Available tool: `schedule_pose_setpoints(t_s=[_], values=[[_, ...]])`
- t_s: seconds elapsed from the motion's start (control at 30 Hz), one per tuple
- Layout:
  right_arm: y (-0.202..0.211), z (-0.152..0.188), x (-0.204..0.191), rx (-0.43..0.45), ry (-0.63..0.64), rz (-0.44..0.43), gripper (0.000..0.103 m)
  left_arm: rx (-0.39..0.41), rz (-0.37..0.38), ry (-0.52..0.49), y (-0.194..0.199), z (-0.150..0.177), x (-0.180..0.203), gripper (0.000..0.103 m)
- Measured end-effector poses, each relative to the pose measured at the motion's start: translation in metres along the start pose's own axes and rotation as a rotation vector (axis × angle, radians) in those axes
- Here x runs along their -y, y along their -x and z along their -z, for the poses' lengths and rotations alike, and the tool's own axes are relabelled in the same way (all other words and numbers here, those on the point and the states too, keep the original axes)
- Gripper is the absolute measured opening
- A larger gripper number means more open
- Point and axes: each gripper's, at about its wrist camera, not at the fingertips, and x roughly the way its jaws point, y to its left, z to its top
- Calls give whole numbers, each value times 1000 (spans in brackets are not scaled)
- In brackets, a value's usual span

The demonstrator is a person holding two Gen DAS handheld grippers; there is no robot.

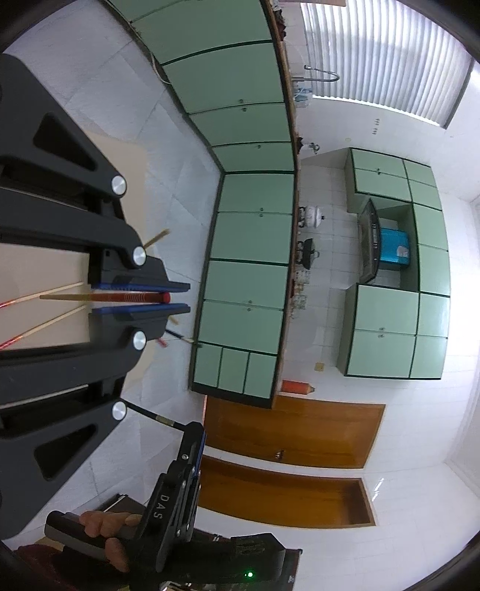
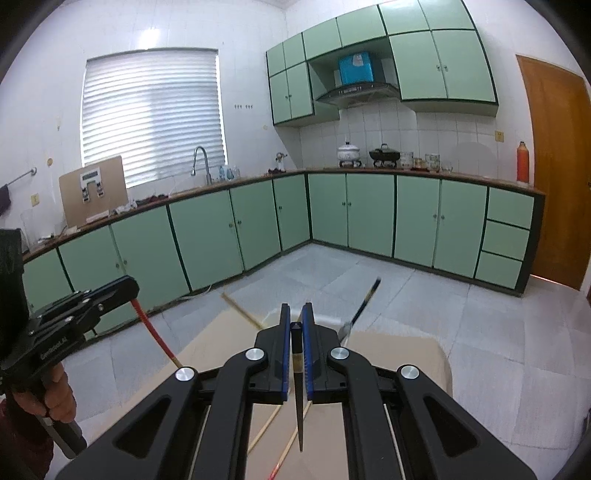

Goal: Organize utensils
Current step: 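Lift both chopsticks over the white holder, lower them in and open both tools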

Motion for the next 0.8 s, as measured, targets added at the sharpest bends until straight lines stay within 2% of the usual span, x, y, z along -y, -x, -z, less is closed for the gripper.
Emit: schedule_pose_setpoints(t_s=[0.33,0.47,0.63,0.8], values=[[-26,-73,17,94,18,12,6,113,-18,-29,-35,-66,1,5],[-42,-94,23,121,28,31,6,121,-35,-29,-63,-83,-1,5],[-71,-109,33,127,16,32,6,97,-64,-38,-101,-84,-2,5],[-102,-99,40,97,-1,25,6,42,-81,-42,-140,-67,-6,5]])
